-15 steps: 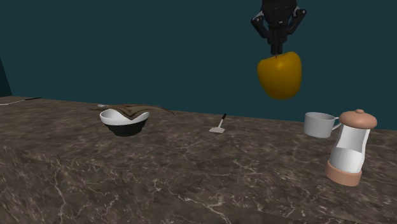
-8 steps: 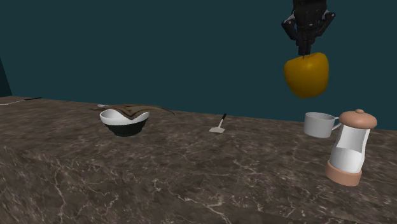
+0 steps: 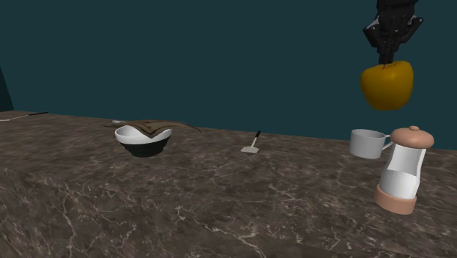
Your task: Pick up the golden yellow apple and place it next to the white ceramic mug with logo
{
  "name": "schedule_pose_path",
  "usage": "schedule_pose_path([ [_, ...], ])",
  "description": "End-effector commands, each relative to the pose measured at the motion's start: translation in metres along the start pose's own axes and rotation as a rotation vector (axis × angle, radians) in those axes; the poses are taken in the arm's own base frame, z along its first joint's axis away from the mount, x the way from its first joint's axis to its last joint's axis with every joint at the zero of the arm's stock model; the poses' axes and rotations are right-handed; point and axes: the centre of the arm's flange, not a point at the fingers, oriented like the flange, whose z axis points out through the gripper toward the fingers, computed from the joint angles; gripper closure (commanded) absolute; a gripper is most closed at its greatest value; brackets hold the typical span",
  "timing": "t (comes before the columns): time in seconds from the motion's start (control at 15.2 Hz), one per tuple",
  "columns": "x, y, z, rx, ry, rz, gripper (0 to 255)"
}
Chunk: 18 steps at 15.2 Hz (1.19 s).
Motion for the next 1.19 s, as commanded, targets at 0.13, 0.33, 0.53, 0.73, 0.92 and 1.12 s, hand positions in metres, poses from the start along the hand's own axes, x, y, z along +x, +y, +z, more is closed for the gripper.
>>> schedule_pose_path([
  [0.13,0.003,0.013,0.017,-0.001,0.000,-0.003,255],
  [0.33,0.001,0.010,0.033,-0.001,0.000,-0.003,255],
  [0.53,-0.001,0.007,0.048,-0.001,0.000,-0.003,255],
  [0.73,-0.004,0.005,0.063,-0.001,0.000,-0.003,255],
  [0.92,-0.006,0.002,0.079,-0.001,0.000,-0.003,255],
  [1.12,-0.008,0.000,0.094,-0.001,0.000,-0.003,255],
])
